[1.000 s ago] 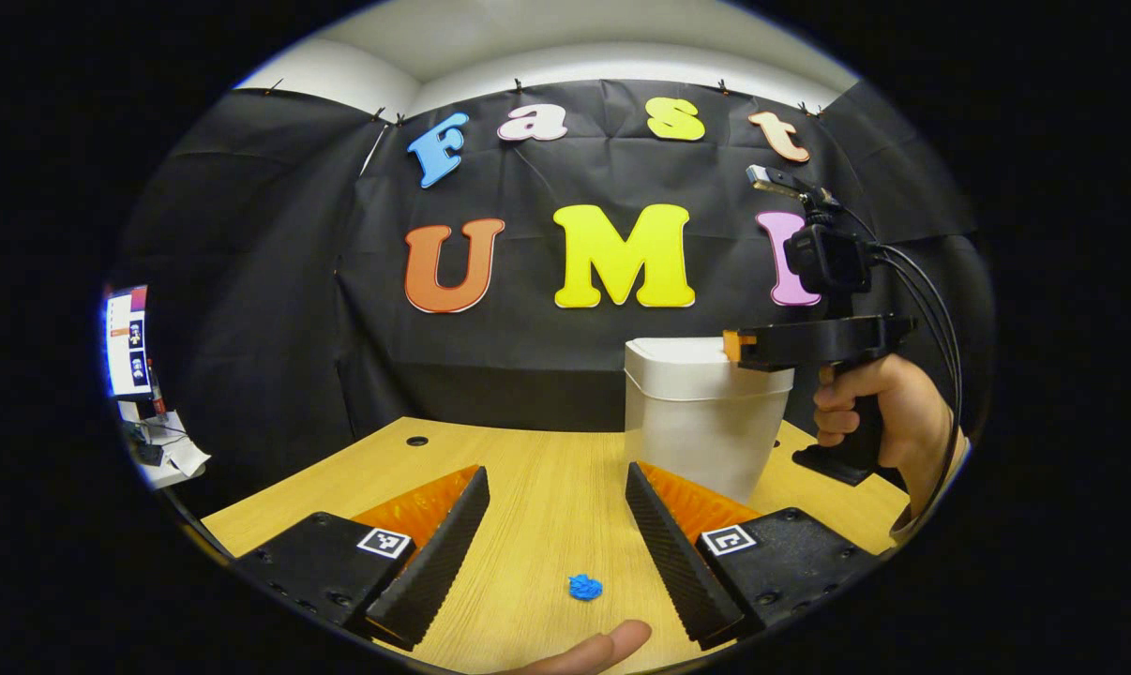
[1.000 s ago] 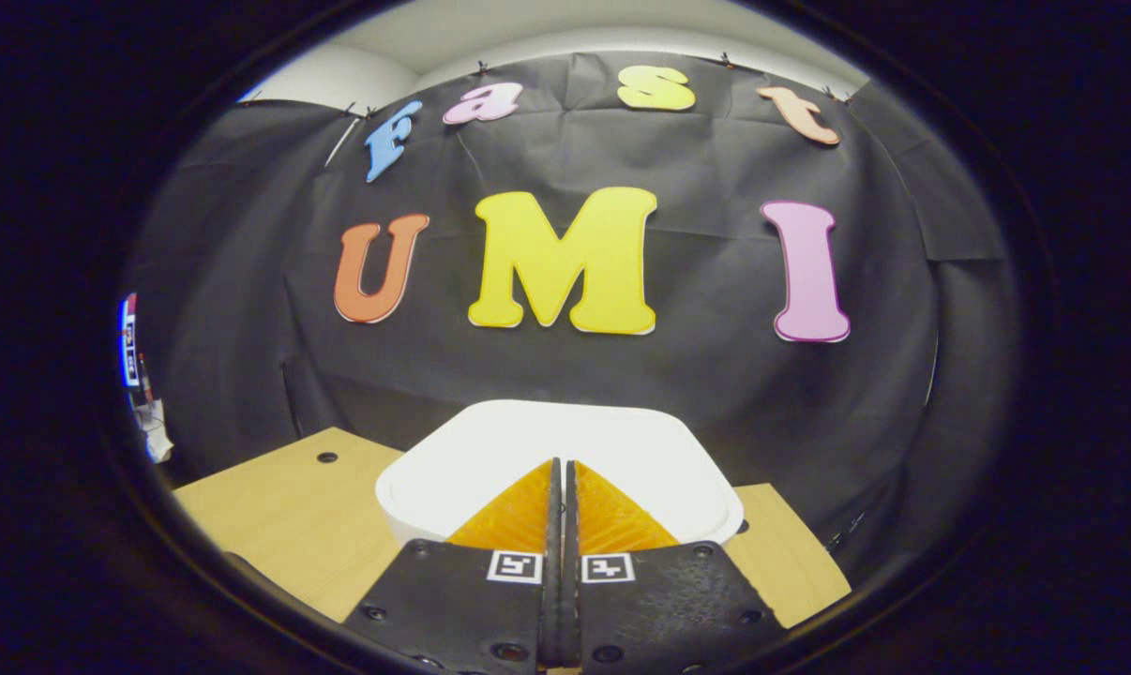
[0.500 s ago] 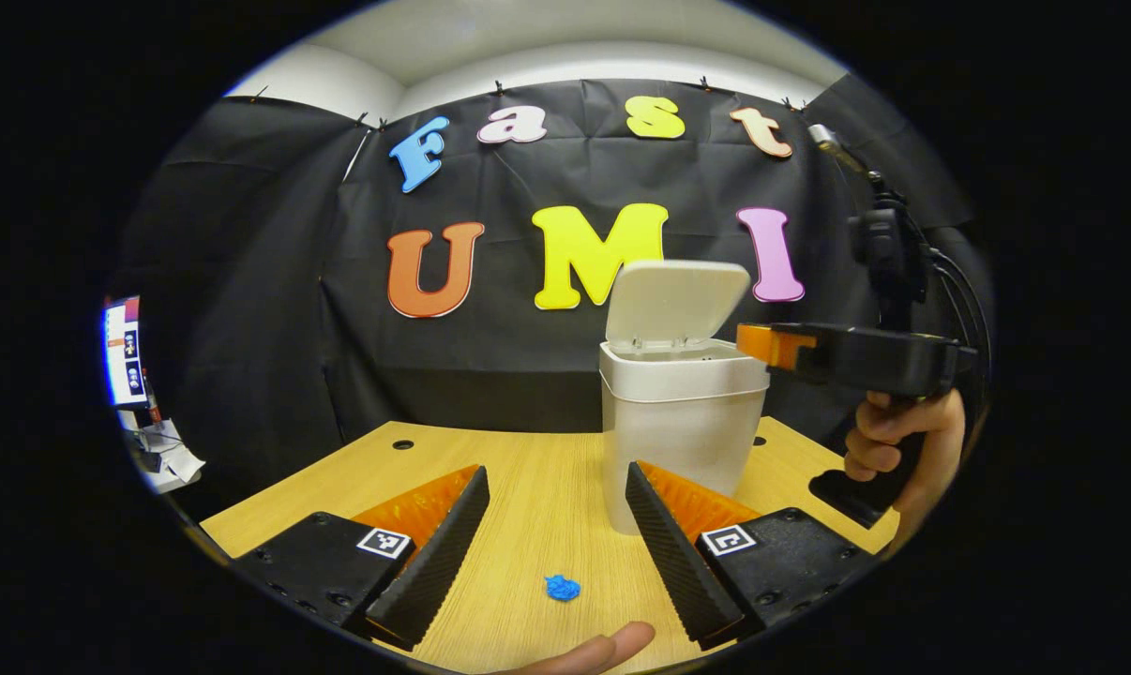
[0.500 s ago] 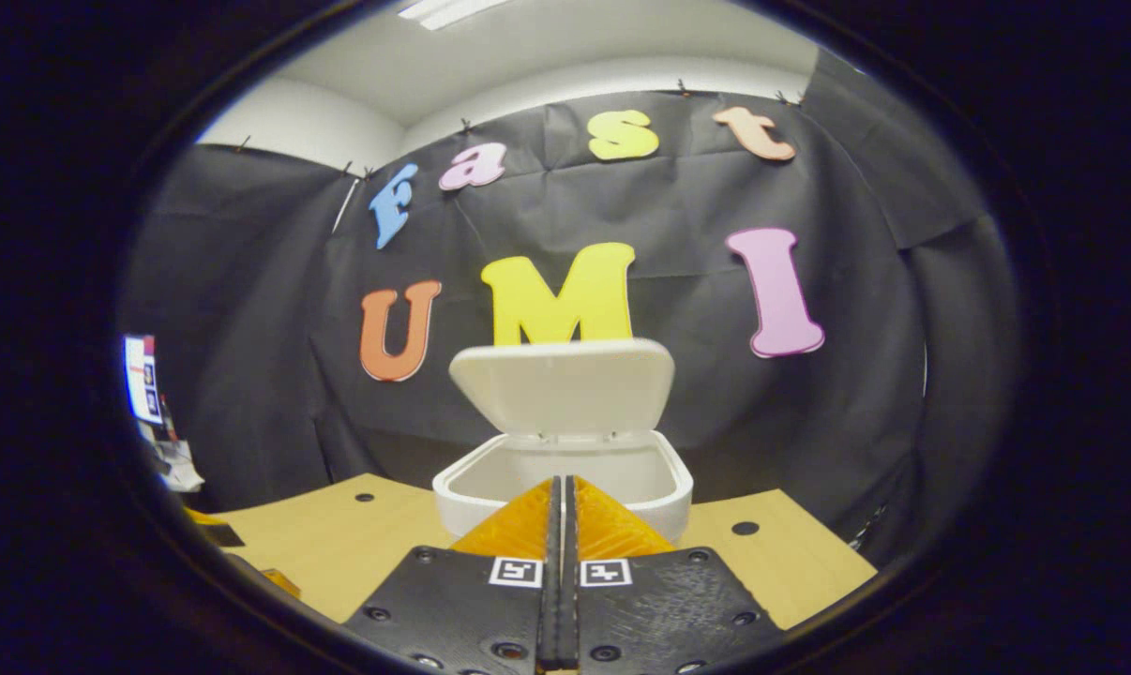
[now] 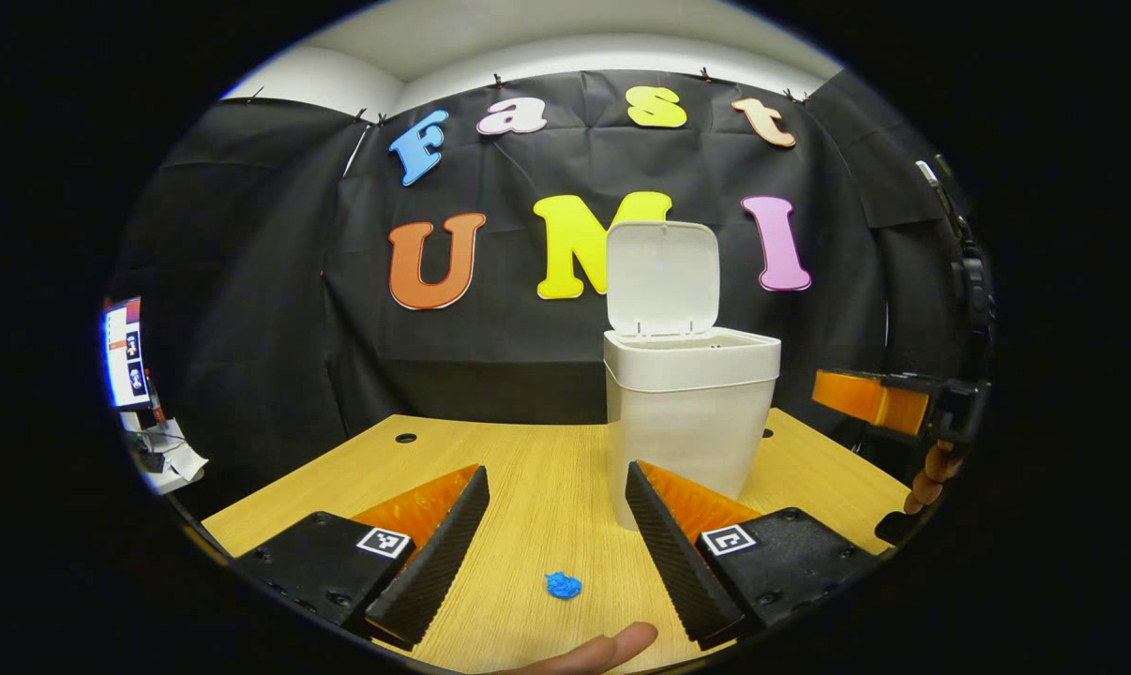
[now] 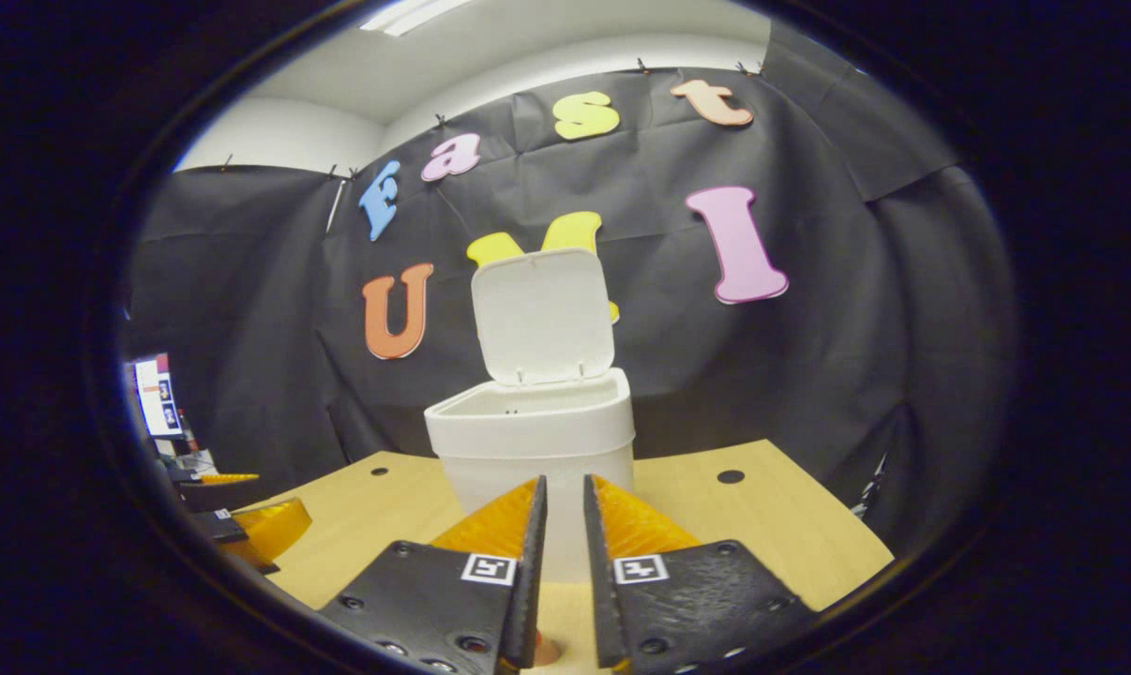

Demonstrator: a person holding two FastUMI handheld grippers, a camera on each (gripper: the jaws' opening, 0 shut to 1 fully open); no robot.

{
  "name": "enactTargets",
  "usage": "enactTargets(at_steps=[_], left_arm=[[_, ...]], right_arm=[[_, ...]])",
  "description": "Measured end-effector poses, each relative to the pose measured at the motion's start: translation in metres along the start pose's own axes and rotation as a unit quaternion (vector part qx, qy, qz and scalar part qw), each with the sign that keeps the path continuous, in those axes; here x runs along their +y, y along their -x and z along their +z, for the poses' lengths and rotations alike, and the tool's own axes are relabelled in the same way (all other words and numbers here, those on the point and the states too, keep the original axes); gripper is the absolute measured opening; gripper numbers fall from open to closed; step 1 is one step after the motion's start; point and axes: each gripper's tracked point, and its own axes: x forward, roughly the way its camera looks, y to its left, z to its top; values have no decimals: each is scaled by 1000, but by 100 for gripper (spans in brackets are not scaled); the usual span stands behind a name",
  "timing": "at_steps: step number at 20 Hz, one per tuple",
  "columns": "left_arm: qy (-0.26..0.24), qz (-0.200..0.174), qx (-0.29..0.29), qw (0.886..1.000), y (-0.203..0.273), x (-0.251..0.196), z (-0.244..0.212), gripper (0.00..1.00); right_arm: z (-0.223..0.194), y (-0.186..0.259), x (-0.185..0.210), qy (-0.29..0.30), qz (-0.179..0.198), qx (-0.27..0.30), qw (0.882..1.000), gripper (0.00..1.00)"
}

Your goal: Press the lid of the desktop garbage bin to open it, pick up the crumpled paper on the desktop and throw it into the bin, then pick up the pop can on the desktop and drop it into the bin, and finally close the garbage bin lid.

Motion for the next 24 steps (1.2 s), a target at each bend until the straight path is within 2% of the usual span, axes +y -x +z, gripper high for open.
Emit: enactTargets(at_steps=[2, 4, 5, 6, 7, 9, 10, 11, 15, 18, 21, 24], left_arm=[[-1, -7, -1, 1000, -8, -4, -9, 100], [6, -19, 17, 1000, -19, -7, -31, 96], [5, -27, 25, 999, -22, -10, -40, 97], [1, -31, 34, 999, -24, -10, -49, 97], [-9, -29, 49, 998, -27, -8, -60, 97], [-22, -19, 84, 996, -33, -2, -86, 97], [-22, -15, 105, 994, -36, 0, -100, 97], [-17, -15, 126, 992, -39, 1, -114, 97], [-6, -26, 199, 980, -50, -4, -160, 97], [-1, -31, 229, 973, -56, -2, -180, 98], [5, -35, 238, 971, -58, 6, -188, 94], [-2, -33, 252, 967, -58, 11, -200, 90]], right_arm=[[-3, 6, -16, -10, 3, -12, 1000, 29], [-8, 10, -29, -60, 9, -13, 998, 49], [-4, 13, -39, -82, 8, -28, 996, 65], [5, 17, -49, -98, 5, -51, 994, 72], [9, 23, -54, -106, 7, -66, 992, 84], [7, 27, -64, -113, 11, -74, 991, 94], [4, 28, -69, -110, 10, -70, 991, 89], [-1, 28, -73, -102, 7, -64, 993, 94], [-14, 24, -86, -67, -30, -38, 997, 94], [-30, 20, -67, -46, -35, -3, 998, 94], [-55, 19, -43, -3, -61, 47, 997, 94], [-64, 23, 1, 27, -40, 54, 997, 94]])
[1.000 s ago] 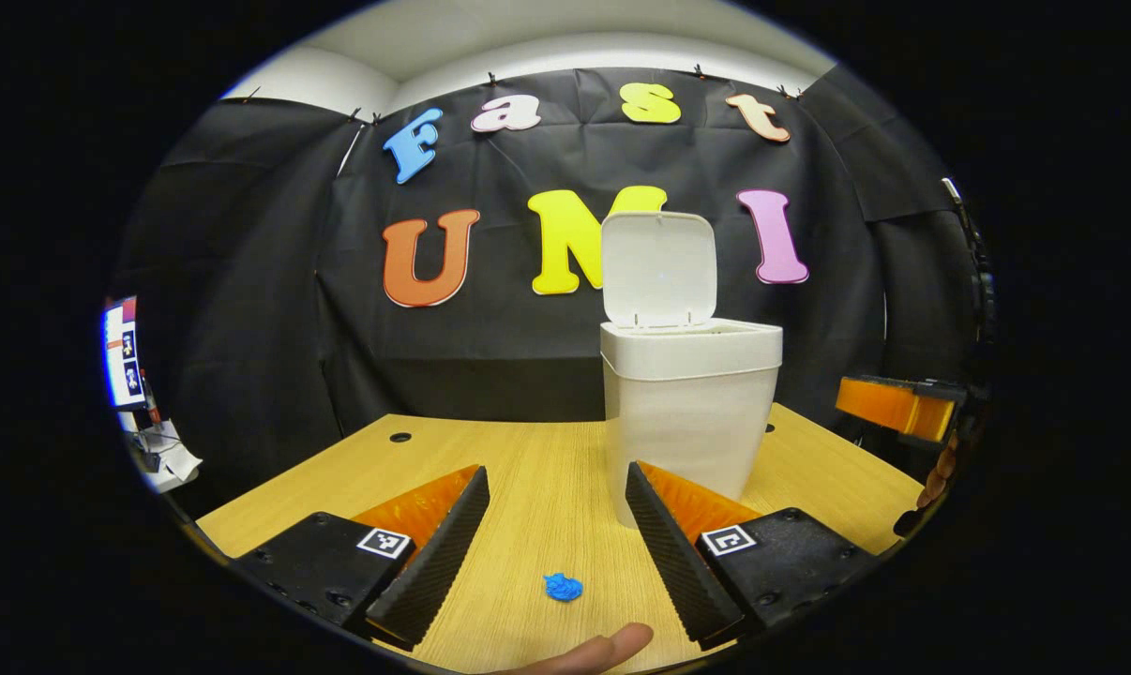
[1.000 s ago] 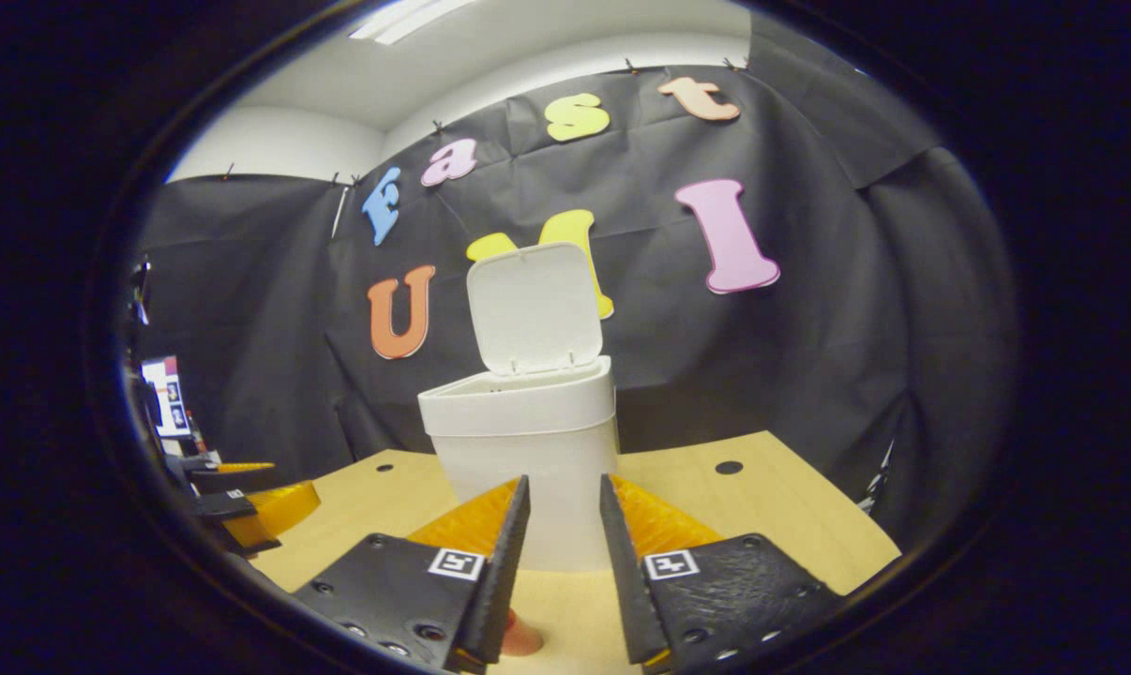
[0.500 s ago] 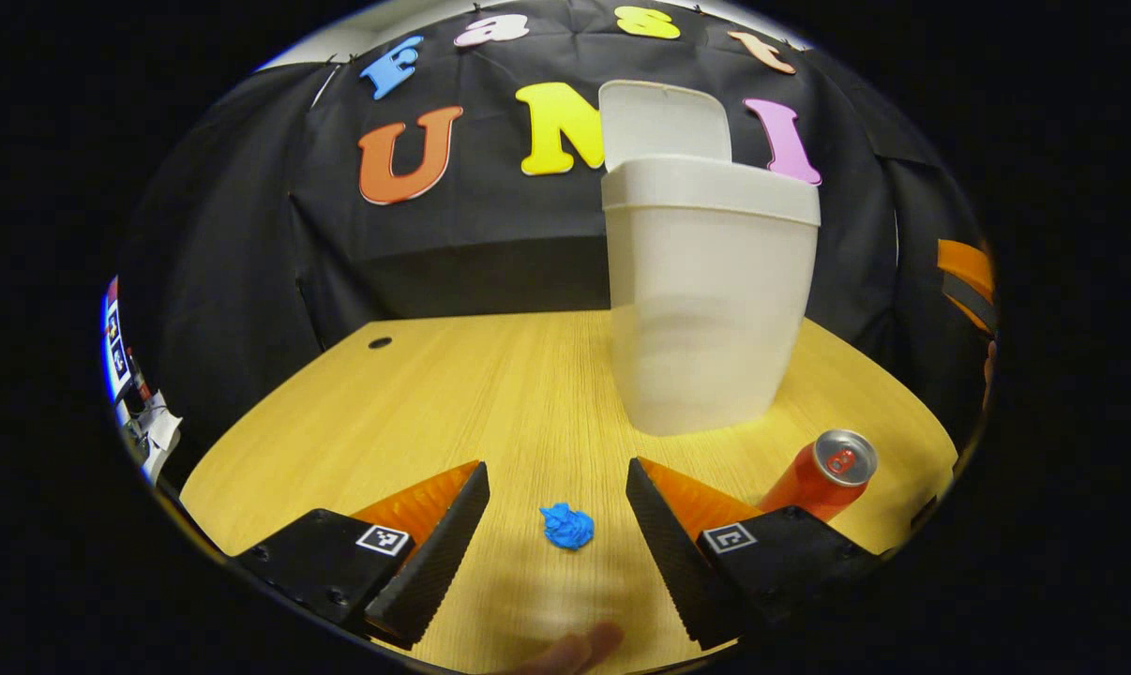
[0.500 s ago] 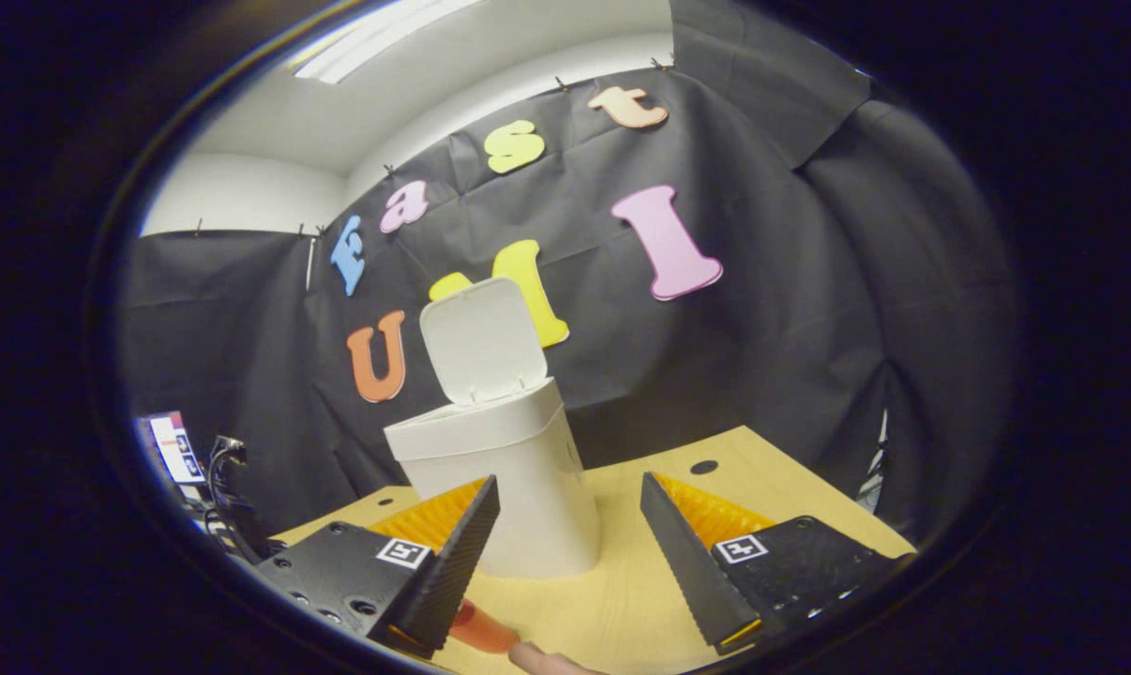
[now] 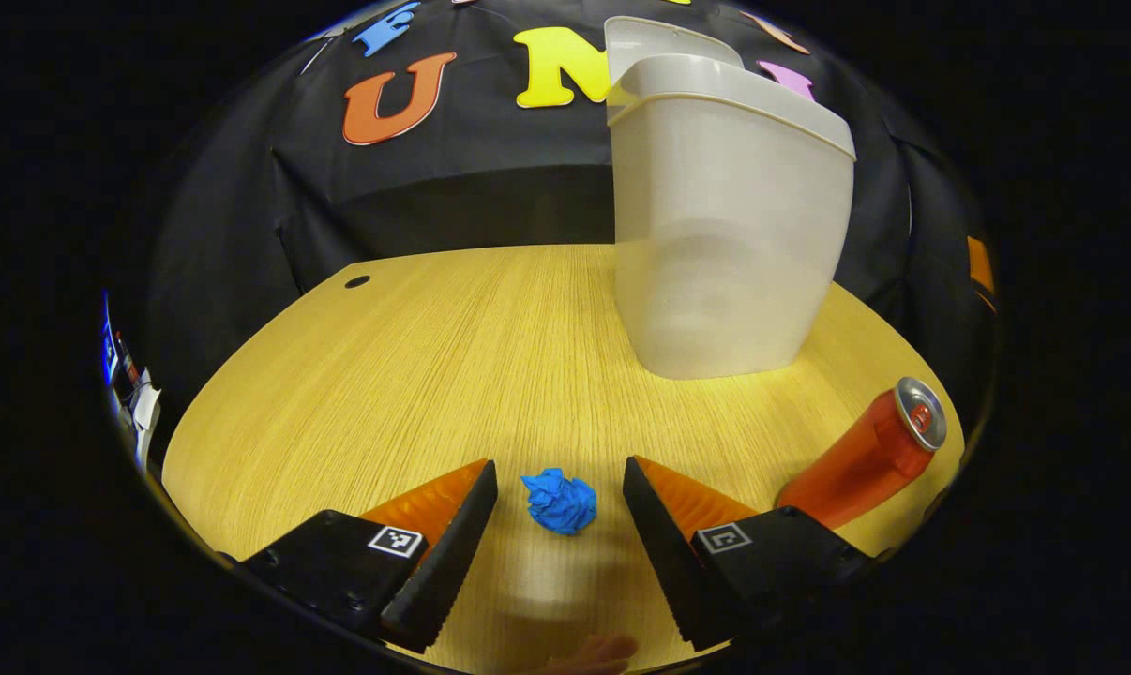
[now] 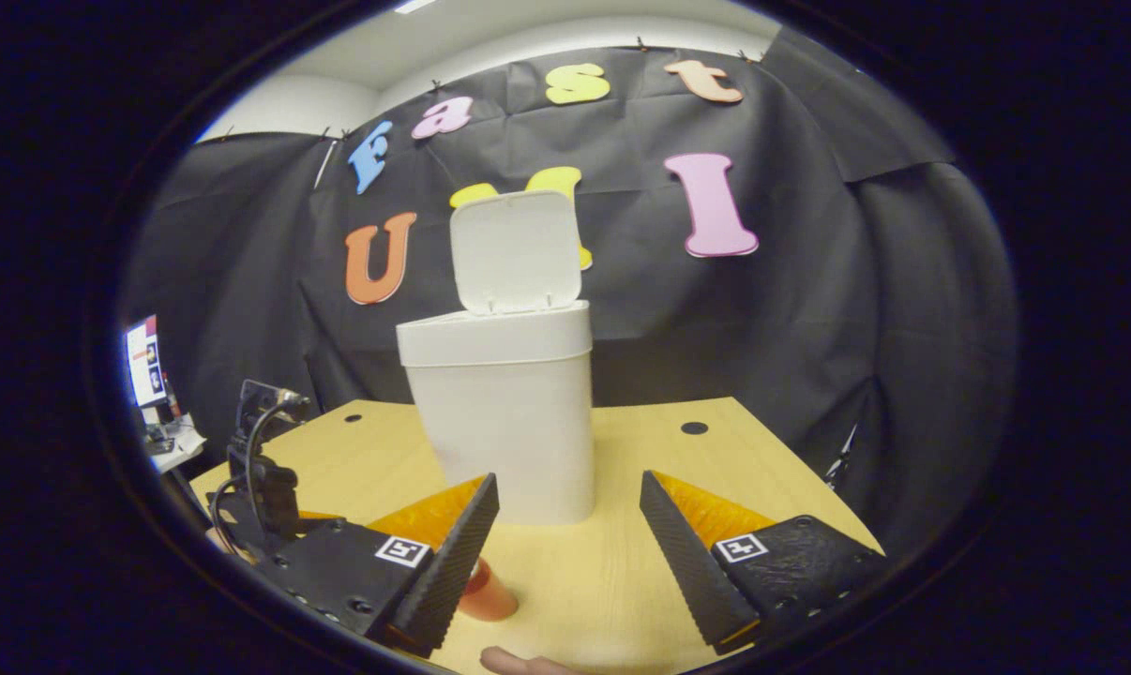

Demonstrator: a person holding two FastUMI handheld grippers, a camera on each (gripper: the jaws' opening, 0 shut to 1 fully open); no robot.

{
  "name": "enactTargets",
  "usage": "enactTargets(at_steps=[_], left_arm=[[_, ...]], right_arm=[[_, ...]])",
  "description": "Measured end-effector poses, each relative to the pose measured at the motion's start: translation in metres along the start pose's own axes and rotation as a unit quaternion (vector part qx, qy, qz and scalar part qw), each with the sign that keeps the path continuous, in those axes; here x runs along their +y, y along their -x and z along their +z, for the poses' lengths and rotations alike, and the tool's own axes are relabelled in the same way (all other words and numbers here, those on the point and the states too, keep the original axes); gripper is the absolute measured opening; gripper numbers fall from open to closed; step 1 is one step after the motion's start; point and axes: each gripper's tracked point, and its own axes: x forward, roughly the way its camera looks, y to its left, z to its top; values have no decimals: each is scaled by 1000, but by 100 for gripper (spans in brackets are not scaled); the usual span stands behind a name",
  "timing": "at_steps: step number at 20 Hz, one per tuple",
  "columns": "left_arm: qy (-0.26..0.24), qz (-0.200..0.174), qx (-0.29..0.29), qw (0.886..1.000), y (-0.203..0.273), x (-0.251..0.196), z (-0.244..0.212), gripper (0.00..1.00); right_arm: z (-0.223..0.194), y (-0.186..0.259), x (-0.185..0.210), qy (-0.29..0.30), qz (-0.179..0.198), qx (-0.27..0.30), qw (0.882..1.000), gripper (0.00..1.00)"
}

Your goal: Press the lid of the desktop garbage bin to open it, pick up the crumpled paper on the desktop and throw it into the bin, then pick up the pop can on the desktop and drop it into the bin, and finally close the garbage bin lid.

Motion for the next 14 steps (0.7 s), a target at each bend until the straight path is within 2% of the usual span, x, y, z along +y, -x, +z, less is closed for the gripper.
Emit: enactTargets(at_steps=[2, 3, 5, 8, 9, 10, 11, 13, 14], left_arm=[[7, 3, 8, 1000, -6, 10, -13, 84], [18, 7, 15, 1000, -10, 20, -22, 75], [39, -6, -13, 999, -5, 25, -16, 68], [55, -24, -9, 998, 0, 29, -19, 61], [58, -27, -9, 998, 2, 26, -17, 59], [60, -26, -10, 998, 2, 26, -18, 63], [59, -27, -9, 998, 1, 26, -18, 55], [54, -23, -12, 998, 2, 29, -16, 53], [54, -18, -17, 998, 2, 30, -15, 52]], right_arm=[[-4, 7, 29, -6, 16, -4, 1000, 94], [-7, 10, 48, 0, 30, -6, 1000, 94], [-13, 14, 73, 26, 44, -9, 999, 94], [-26, 12, 81, 53, 30, -5, 998, 95], [-33, 11, 81, 44, 19, 8, 999, 95], [-38, 11, 83, 29, 16, 19, 999, 95], [-42, 14, 88, 13, 18, 32, 999, 95], [-48, 22, 95, -14, 21, 49, 998, 95], [-53, 25, 90, -18, 6, 55, 998, 95]])
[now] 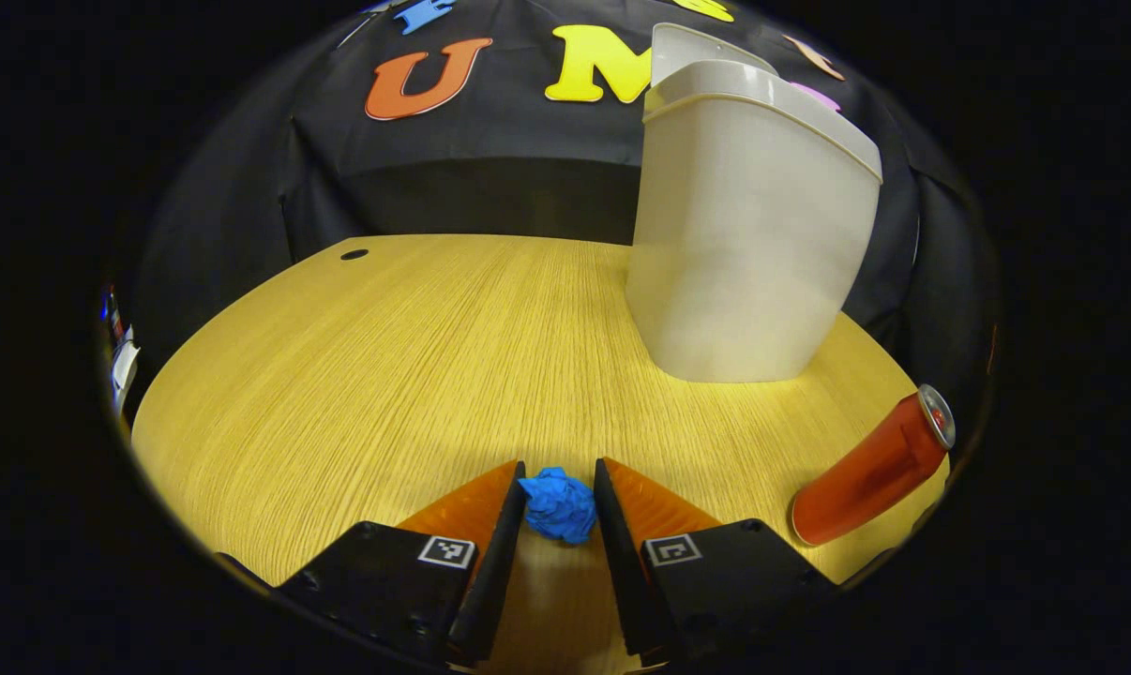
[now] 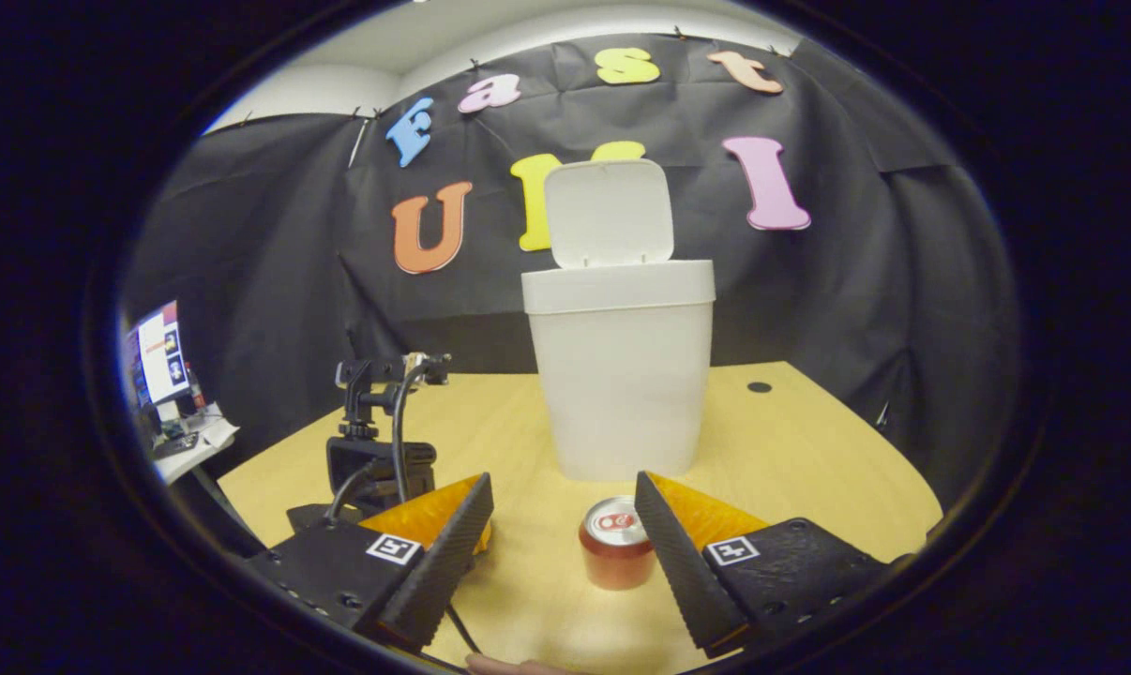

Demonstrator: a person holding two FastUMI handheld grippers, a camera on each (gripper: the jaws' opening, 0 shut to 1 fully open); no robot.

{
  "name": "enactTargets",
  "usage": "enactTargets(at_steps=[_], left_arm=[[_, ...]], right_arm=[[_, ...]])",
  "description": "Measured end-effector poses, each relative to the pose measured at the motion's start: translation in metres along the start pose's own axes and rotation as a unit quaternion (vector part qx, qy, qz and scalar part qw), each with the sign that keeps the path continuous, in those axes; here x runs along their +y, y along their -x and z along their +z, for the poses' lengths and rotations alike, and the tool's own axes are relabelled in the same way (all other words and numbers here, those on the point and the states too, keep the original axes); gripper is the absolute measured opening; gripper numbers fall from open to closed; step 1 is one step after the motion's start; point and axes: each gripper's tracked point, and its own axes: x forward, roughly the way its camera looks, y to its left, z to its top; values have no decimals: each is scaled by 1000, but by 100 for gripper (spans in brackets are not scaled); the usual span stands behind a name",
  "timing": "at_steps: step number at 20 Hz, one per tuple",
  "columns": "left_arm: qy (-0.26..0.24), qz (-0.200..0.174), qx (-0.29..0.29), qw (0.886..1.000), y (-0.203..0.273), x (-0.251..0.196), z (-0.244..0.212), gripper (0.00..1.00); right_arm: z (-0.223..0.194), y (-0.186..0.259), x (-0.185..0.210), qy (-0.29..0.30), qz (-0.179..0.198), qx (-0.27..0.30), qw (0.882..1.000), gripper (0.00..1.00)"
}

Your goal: Press the lid of the desktop garbage bin to open it, pick up the crumpled paper on the desktop and throw it into the bin, then pick up the pop can on the desktop and drop it into the bin, and finally close the garbage bin lid.

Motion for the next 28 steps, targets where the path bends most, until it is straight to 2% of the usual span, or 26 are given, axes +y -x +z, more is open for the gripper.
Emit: enactTargets(at_steps=[5, 8, 10, 11, 12, 14, 15, 17, 19, 20, 21, 26, 28], left_arm=[[-23, 12, -31, 999, 3, -5, 10, 47], [-40, 4, -43, 998, -1, -10, 18, 43], [-35, -1, -38, 999, -6, -5, 16, 35], [-32, 0, -38, 999, -6, -3, 17, 37], [-30, -3, -40, 999, -7, -3, 17, 37], [-25, -6, -45, 999, -3, -4, 19, 37], [-24, -8, -46, 999, -2, -5, 19, 41], [-25, -11, -44, 999, -4, -6, 20, 37], [-26, -2, -39, 999, -4, -3, 17, 37], [-26, 4, -38, 999, -4, -1, 16, 41], [-25, 10, -40, 999, -4, 2, 17, 37], [-34, 31, -30, 999, -2, 10, 12, 40], [-32, 20, -31, 999, 1, 8, 13, 41]], right_arm=[[-33, 0, -33, 3, -65, 29, 997, 94], [-39, -8, -36, 21, -76, 36, 996, 94], [-56, -15, -31, 28, -70, 54, 996, 94], [-60, -20, -33, 32, -71, 59, 995, 89], [-62, -24, -37, 36, -76, 63, 994, 93], [-71, -35, -41, 38, -79, 76, 993, 90], [-80, -42, -40, 37, -71, 86, 993, 90], [-89, -51, -40, 32, -61, 99, 993, 90], [-88, -57, -37, 30, -50, 96, 994, 87], [-85, -59, -39, 35, -52, 89, 994, 85], [-83, -60, -38, 41, -50, 79, 995, 84], [-82, -62, -31, 41, -35, 74, 996, 82], [-71, -54, -31, 42, -33, 56, 997, 82]])
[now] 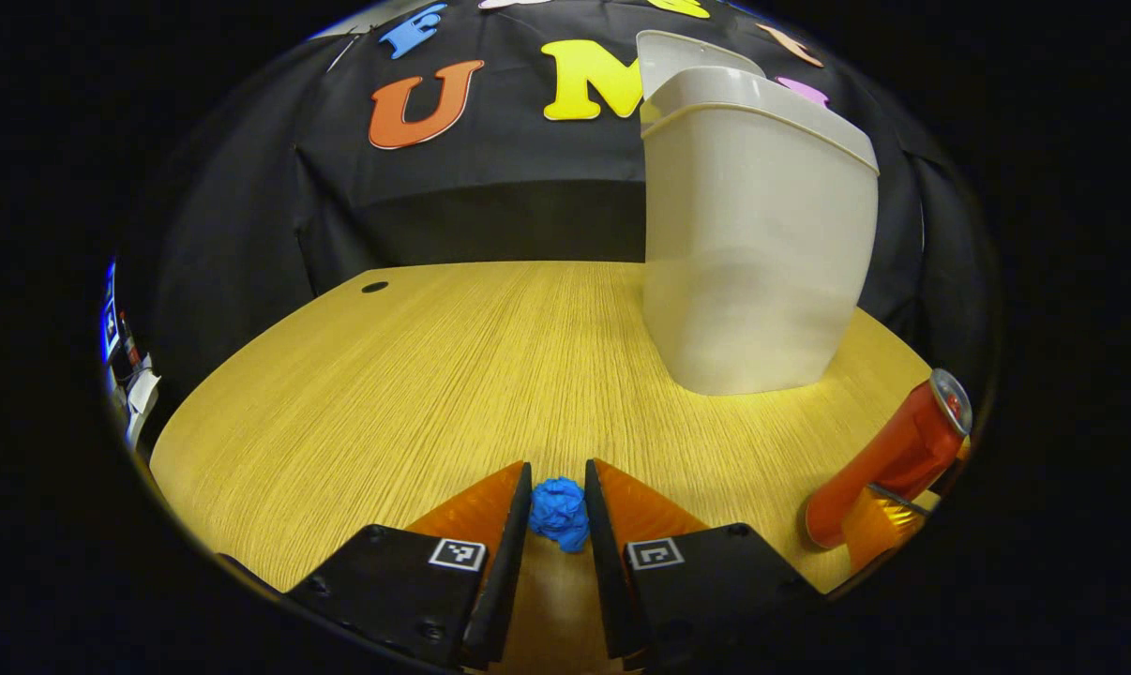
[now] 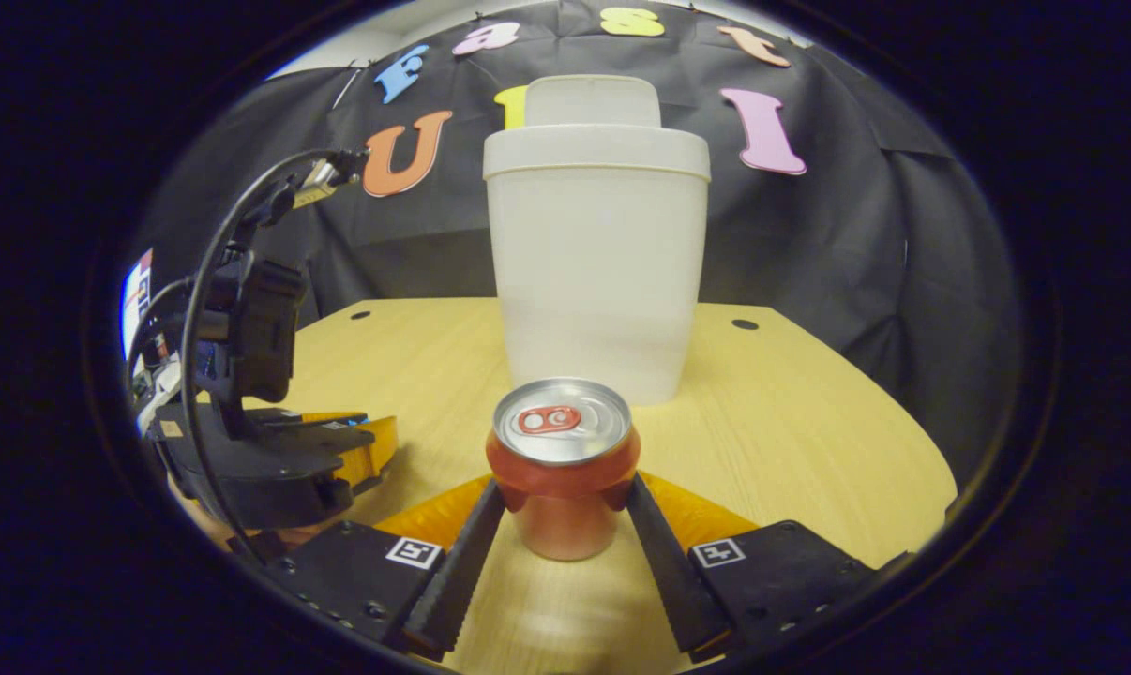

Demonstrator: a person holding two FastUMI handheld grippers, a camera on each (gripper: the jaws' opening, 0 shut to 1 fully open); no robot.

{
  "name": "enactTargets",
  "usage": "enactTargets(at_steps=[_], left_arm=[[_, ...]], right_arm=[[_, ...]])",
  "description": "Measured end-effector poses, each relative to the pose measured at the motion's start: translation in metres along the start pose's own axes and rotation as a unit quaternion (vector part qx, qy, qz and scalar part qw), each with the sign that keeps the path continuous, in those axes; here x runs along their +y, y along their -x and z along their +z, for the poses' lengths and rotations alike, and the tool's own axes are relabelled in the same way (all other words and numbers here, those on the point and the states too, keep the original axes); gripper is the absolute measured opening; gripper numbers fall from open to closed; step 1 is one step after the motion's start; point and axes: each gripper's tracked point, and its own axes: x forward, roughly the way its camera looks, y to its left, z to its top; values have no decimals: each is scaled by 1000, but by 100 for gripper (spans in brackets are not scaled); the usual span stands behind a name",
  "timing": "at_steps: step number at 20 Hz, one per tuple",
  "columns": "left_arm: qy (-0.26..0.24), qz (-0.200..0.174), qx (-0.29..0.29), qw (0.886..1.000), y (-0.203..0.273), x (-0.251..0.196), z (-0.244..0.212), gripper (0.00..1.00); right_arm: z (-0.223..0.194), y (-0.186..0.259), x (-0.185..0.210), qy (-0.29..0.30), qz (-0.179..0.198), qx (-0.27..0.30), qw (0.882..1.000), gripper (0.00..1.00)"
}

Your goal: Press the lid of the desktop garbage bin to open it, pick up the crumpled paper on the desktop and throw it into the bin, then pick up the pop can on the desktop and drop it into the bin, and finally close the garbage bin lid.

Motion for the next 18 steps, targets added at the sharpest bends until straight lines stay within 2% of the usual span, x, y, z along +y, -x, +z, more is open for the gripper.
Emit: enactTargets(at_steps=[2, 5, 7, 8, 10, 11, 12, 18], left_arm=[[12, -1, -18, 1000, 2, 2, 7, 40], [44, -23, -5, 999, 4, -5, -2, 36], [42, -17, -3, 999, 13, -7, 2, 36], [39, -17, -13, 999, 17, -8, 13, 41], [34, -17, -42, 998, 32, -13, 41, 36], [30, -15, -60, 998, 40, -15, 55, 40], [24, -15, -74, 997, 47, -18, 68, 36], [0, -6, -146, 989, 100, -29, 140, 35]], right_arm=[[9, 8, -3, -4, 1, -12, 1000, 82], [29, 20, -11, -14, 1, -32, 999, 80], [40, 27, -21, -22, -4, -44, 999, 80], [45, 29, -26, -27, -7, -49, 998, 80], [53, 35, -35, -33, -11, -57, 998, 80], [57, 37, -38, -37, -12, -60, 997, 80], [60, 38, -41, -40, -12, -61, 997, 80], [84, 58, -58, -48, -5, -88, 995, 80]])
